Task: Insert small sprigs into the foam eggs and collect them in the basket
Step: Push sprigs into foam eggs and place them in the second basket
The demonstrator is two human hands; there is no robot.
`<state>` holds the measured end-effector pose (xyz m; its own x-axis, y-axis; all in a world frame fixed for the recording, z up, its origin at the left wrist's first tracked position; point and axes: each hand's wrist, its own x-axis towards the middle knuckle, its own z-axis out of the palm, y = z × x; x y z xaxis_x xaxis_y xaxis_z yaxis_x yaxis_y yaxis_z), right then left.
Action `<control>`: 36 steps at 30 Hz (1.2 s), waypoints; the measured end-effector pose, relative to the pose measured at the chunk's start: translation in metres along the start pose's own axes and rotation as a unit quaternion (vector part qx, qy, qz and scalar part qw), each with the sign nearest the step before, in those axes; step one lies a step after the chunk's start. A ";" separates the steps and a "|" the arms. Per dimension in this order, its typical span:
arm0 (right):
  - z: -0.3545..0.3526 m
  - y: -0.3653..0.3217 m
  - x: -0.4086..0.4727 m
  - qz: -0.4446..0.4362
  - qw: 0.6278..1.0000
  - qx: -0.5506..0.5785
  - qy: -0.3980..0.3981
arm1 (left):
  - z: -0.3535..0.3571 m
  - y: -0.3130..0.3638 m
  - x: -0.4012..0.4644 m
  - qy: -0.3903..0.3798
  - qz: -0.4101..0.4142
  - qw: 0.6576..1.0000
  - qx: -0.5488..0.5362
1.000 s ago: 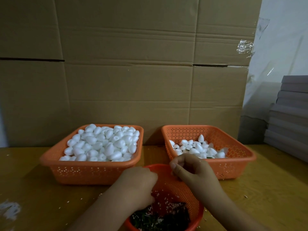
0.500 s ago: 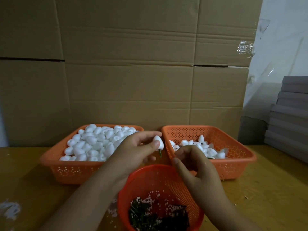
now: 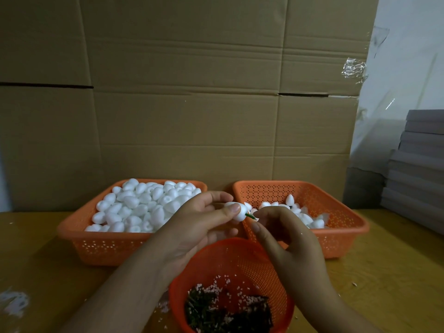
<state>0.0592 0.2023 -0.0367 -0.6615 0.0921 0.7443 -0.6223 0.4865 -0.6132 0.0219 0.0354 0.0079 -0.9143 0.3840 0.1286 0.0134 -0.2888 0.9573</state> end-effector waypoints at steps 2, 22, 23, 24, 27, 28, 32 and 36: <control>0.000 0.001 0.000 -0.001 1.000 -0.006 -0.005 | 0.001 -0.001 -0.001 -0.002 -0.003 1.000 0.005; -0.003 0.000 0.001 0.048 0.998 0.036 -0.001 | -0.003 -0.004 -0.003 -0.075 0.009 0.979 0.190; -0.003 0.000 0.001 0.052 0.998 0.039 -0.004 | -0.003 -0.005 -0.003 -0.072 0.011 0.976 0.204; -0.003 0.000 0.001 0.055 0.998 0.040 -0.008 | -0.003 -0.005 -0.003 -0.070 0.013 0.974 0.215; -0.003 0.000 0.001 0.061 0.997 0.042 -0.024 | -0.003 -0.006 -0.002 -0.073 0.021 0.971 0.228; -0.003 0.000 0.000 0.062 0.997 0.046 -0.028 | -0.003 -0.006 -0.002 -0.075 0.024 0.970 0.230; -0.002 -0.002 0.000 0.068 0.995 0.054 -0.042 | -0.003 -0.006 -0.002 -0.081 0.039 0.969 0.228; -0.002 -0.005 0.001 0.078 0.993 0.066 -0.051 | -0.004 -0.005 -0.001 -0.078 0.049 0.970 0.225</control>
<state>0.0628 0.2015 -0.0326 -0.7892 0.0652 0.6107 -0.5540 0.3537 -0.7537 0.0211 0.0325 0.0017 -0.8276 0.5121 0.2297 0.3051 0.0671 0.9499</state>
